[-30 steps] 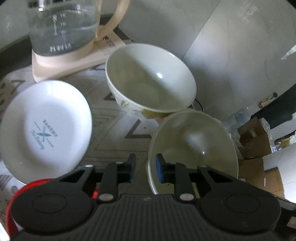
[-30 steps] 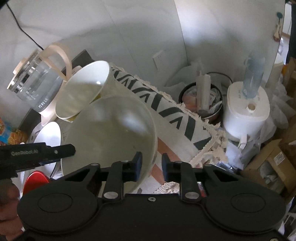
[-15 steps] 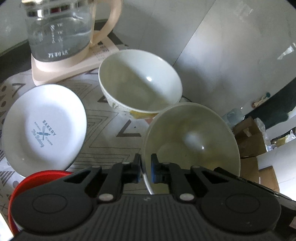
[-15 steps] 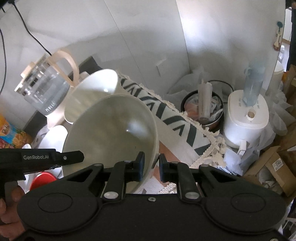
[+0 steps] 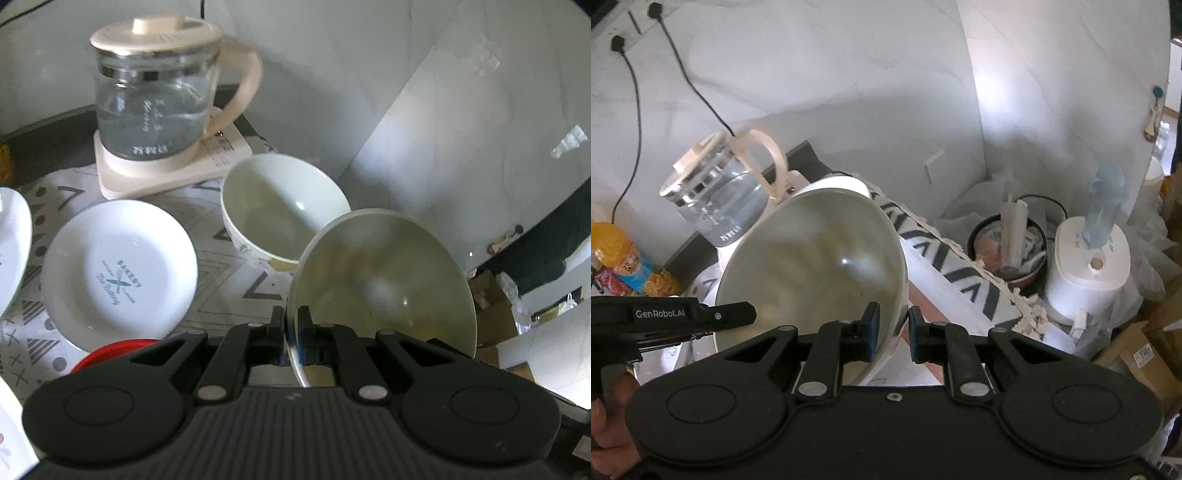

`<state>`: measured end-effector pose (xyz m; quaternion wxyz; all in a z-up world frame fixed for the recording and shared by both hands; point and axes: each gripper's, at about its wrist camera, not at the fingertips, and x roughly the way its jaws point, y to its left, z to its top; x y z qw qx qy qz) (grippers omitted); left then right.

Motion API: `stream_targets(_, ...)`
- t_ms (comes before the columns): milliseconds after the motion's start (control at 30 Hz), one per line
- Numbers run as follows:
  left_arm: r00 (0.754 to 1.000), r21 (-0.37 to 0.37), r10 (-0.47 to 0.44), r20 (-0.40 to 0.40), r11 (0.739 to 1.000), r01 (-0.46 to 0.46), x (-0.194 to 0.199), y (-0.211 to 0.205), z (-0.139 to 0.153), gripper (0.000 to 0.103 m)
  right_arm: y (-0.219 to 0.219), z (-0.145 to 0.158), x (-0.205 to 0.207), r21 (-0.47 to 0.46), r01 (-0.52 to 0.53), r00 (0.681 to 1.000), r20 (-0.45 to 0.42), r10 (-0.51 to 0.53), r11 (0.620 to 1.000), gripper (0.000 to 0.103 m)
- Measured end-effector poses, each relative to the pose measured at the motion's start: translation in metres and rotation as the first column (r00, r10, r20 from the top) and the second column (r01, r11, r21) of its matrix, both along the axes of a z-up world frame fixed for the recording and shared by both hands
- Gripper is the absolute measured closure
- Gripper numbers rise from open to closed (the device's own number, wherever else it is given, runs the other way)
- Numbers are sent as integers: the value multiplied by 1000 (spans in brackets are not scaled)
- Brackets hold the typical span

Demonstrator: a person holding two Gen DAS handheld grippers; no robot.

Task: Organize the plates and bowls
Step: 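Lift the large white bowl with both grippers and lower it into the red bowl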

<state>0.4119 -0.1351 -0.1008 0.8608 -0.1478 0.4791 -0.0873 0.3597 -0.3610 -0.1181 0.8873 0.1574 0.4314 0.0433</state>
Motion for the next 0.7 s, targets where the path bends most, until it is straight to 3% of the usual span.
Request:
stream_targets(367,996,-2,79,31,997,-79,-23,29,21,98,23,20,-3,5,-85,995,47,85,996,87)
stream_targets(700,987,-6,157,38,988,-157,-46,60,22,98,52,29,-4,4,-173,983,66,172,985,87)
